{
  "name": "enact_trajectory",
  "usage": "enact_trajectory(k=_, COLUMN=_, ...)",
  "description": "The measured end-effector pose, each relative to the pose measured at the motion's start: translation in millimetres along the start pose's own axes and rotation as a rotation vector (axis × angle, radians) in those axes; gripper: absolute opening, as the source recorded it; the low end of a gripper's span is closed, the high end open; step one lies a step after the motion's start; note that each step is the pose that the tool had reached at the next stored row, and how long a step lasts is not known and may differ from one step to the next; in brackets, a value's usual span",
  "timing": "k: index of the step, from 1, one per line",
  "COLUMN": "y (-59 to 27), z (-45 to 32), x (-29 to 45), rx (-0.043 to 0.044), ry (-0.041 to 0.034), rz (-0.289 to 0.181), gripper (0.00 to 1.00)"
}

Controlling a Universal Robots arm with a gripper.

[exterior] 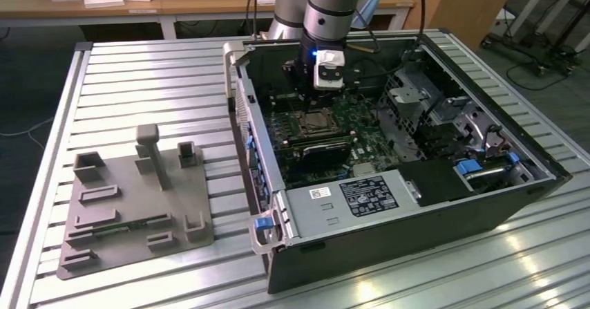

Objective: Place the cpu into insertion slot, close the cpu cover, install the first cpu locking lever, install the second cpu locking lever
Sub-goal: 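Install the first cpu locking lever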

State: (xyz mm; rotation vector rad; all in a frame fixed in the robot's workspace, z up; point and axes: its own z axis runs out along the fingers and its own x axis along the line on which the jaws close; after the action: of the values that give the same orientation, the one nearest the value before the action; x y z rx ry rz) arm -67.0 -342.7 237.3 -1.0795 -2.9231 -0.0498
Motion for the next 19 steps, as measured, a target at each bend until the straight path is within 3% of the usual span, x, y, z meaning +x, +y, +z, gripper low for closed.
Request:
enact_trajectory(k=3, y=0.0, z=0.0, x=0.0, rx=0.0009, ry=0.0005, rz=-0.025, gripper=0.10)
enact_trajectory(k=19, y=-0.1, z=1.9, x=0.0, rx=0.0109, ry=0.0068, rz=-0.315, gripper=0.10)
